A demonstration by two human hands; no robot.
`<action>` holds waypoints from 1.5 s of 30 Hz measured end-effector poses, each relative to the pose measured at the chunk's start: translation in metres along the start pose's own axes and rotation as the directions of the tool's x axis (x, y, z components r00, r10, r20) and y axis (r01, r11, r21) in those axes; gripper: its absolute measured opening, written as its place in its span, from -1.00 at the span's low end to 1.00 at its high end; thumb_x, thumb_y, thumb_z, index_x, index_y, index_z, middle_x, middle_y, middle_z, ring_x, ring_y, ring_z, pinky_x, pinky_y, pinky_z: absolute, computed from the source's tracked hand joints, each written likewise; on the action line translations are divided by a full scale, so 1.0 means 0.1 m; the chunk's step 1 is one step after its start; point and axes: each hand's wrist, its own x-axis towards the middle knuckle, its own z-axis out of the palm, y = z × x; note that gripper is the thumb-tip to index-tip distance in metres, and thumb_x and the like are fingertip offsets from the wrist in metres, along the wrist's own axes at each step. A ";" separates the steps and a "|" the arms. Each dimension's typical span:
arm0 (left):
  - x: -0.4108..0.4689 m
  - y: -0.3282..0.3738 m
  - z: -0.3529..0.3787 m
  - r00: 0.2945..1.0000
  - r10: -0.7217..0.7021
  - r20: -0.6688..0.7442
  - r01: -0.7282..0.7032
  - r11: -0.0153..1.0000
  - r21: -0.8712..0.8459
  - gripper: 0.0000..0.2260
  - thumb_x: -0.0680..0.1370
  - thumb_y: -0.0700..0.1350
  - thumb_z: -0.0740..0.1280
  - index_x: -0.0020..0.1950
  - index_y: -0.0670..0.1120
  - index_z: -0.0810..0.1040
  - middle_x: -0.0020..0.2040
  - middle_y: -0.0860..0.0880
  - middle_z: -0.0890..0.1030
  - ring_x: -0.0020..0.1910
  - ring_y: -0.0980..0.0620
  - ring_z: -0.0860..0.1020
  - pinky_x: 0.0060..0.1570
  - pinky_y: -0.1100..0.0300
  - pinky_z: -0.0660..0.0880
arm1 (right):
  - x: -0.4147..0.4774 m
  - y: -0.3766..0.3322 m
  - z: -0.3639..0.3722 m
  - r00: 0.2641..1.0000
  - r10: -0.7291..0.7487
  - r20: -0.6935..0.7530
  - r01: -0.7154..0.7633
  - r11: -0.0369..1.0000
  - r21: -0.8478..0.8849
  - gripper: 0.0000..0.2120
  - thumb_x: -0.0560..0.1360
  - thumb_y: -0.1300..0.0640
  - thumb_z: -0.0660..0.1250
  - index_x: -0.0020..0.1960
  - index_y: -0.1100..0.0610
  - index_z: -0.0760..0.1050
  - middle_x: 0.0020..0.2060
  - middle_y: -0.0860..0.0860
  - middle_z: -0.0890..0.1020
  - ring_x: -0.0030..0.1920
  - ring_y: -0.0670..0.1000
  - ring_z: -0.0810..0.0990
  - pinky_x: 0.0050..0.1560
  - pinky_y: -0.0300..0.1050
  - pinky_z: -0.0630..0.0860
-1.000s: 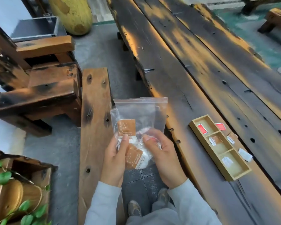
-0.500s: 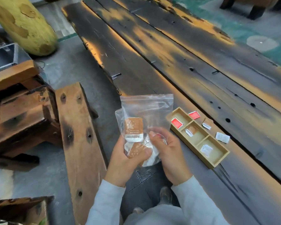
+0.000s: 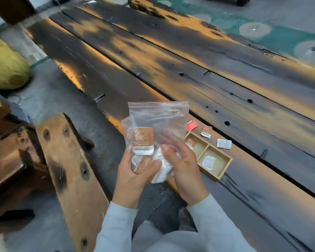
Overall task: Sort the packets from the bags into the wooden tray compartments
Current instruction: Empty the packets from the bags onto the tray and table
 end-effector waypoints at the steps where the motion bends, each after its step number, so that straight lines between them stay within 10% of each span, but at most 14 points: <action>1: 0.03 0.00 0.03 1.000 0.012 0.010 -0.012 1.000 -0.004 -0.45 0.38 -0.31 0.48 0.35 -0.08 0.49 0.20 -0.20 0.65 0.20 -0.22 0.62 0.19 -0.09 0.57 | 0.02 -0.01 -0.02 1.000 -0.009 -0.024 0.009 1.000 -0.003 -0.67 0.61 0.34 0.28 0.28 0.05 0.59 0.06 -0.07 0.73 0.00 -0.09 0.71 -0.08 -0.22 0.61; 8: 0.33 0.04 0.18 0.987 0.116 0.109 -0.120 0.992 0.037 -0.25 0.40 -0.30 0.46 0.53 0.07 0.30 0.40 0.00 0.53 0.38 -0.03 0.51 0.34 -0.02 0.46 | 0.14 -0.07 -0.08 0.988 -0.052 -0.142 0.059 0.997 0.046 -0.62 0.63 0.33 0.27 0.38 0.06 0.54 0.22 0.03 0.69 0.21 0.11 0.67 0.18 0.05 0.62; 17: 0.76 0.17 -0.02 0.934 0.098 0.344 -0.118 0.992 0.037 -0.22 0.44 -0.33 0.43 0.57 0.06 0.20 0.36 -0.11 0.55 0.33 -0.13 0.55 0.32 -0.18 0.48 | 0.30 -0.06 0.18 0.947 -0.157 -0.278 0.163 0.987 -0.004 -0.62 0.63 0.34 0.26 0.36 0.02 0.54 0.21 -0.10 0.70 0.20 -0.10 0.67 0.10 -0.20 0.61; 24: 1.10 0.33 -0.36 0.893 0.117 0.434 -0.123 0.992 -0.013 -0.22 0.45 -0.35 0.42 0.57 0.10 0.20 0.35 -0.03 0.57 0.32 -0.07 0.57 0.25 0.03 0.54 | 0.52 -0.01 0.60 0.902 -0.238 -0.361 0.206 0.971 -0.126 -0.61 0.64 0.28 0.28 0.40 -0.03 0.53 0.32 -0.19 0.62 0.36 -0.14 0.55 0.40 0.02 0.48; 34: 1.50 0.42 -0.82 0.833 0.092 0.545 -0.091 0.995 -0.030 -0.25 0.49 -0.39 0.39 0.54 0.15 0.23 0.38 -0.02 0.54 0.34 -0.06 0.55 0.29 -0.04 0.52 | 0.66 0.18 1.15 0.848 -0.283 -0.448 0.214 0.956 -0.199 -0.62 0.66 0.27 0.24 0.41 -0.03 0.47 0.11 -0.46 0.63 0.15 -0.41 0.58 0.00 -0.47 0.53; 39: 1.56 0.43 -0.80 0.794 0.064 0.605 -0.048 0.998 -0.043 -0.28 0.48 -0.41 0.39 0.49 0.15 0.28 0.31 0.15 0.59 0.29 0.06 0.58 0.17 0.16 0.55 | 0.63 0.26 1.17 0.793 -0.261 -0.550 0.176 0.963 -0.204 -0.61 0.64 0.09 0.29 0.44 -0.14 0.44 0.33 -0.16 0.61 0.36 -0.10 0.56 0.39 0.04 0.50; 45: 1.74 0.38 -0.63 0.784 0.039 0.619 -0.010 0.999 -0.050 -0.30 0.49 -0.39 0.41 0.52 0.09 0.29 0.31 0.11 0.59 0.28 0.03 0.59 0.18 0.10 0.57 | 0.72 0.21 1.02 0.797 -0.232 -0.558 0.117 0.965 -0.235 -0.59 0.56 -0.07 0.39 0.40 -0.18 0.48 0.36 -0.05 0.59 0.36 -0.01 0.57 0.41 0.19 0.48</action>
